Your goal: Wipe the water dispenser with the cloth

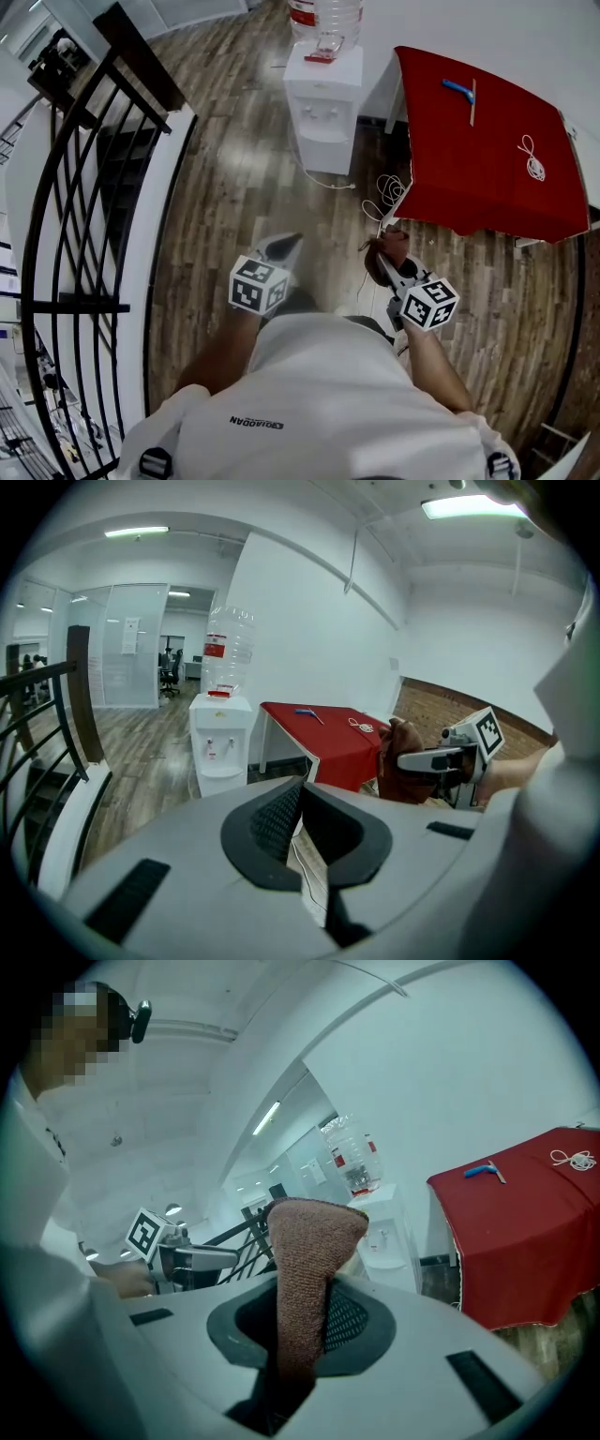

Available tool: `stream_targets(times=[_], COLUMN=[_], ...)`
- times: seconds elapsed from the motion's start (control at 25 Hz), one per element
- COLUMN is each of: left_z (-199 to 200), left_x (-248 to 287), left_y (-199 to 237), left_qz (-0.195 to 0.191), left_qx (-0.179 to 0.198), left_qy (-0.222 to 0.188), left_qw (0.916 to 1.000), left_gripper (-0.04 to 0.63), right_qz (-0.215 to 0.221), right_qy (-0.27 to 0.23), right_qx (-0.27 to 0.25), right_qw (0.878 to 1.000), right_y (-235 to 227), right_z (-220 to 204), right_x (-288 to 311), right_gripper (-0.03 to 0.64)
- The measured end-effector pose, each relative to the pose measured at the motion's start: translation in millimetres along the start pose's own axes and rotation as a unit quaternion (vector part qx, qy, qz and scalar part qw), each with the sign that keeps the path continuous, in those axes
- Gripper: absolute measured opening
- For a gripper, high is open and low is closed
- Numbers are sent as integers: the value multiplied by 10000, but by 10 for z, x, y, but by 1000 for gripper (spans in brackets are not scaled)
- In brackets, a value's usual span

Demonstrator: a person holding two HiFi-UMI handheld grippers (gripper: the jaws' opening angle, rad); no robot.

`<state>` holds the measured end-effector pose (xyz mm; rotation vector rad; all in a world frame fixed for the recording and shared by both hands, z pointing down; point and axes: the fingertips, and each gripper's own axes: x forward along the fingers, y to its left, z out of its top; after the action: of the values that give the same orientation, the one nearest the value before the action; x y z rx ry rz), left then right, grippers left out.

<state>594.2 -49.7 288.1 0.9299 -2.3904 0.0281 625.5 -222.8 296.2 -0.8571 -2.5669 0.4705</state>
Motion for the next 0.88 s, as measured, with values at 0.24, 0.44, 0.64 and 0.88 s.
stream_targets(times=[0.24,0.44,0.64,0.88], left_z=[37,195,555,1011], left_x=[92,393,752,1108], left_y=[151,442,912,1525], left_qz=[63,-29,-159,-350], left_qx=[-61,-115,-138,-57], left_qy=[73,45,17,92], left_qw=[9999,9999,9998,9993], left_gripper=[-11,-11,-11,-11], right_qz=[121,19,-41,-245], right_qy=[58,197,478,511], right_qx=[2,70,223,197], right_qw=[9999,9998,9986,9982], right_y=[-23,-223,-460,-637], right_z=[55,105,280,768], right_x=[226,520,1030,1715], right_gripper=[57,57,56,57])
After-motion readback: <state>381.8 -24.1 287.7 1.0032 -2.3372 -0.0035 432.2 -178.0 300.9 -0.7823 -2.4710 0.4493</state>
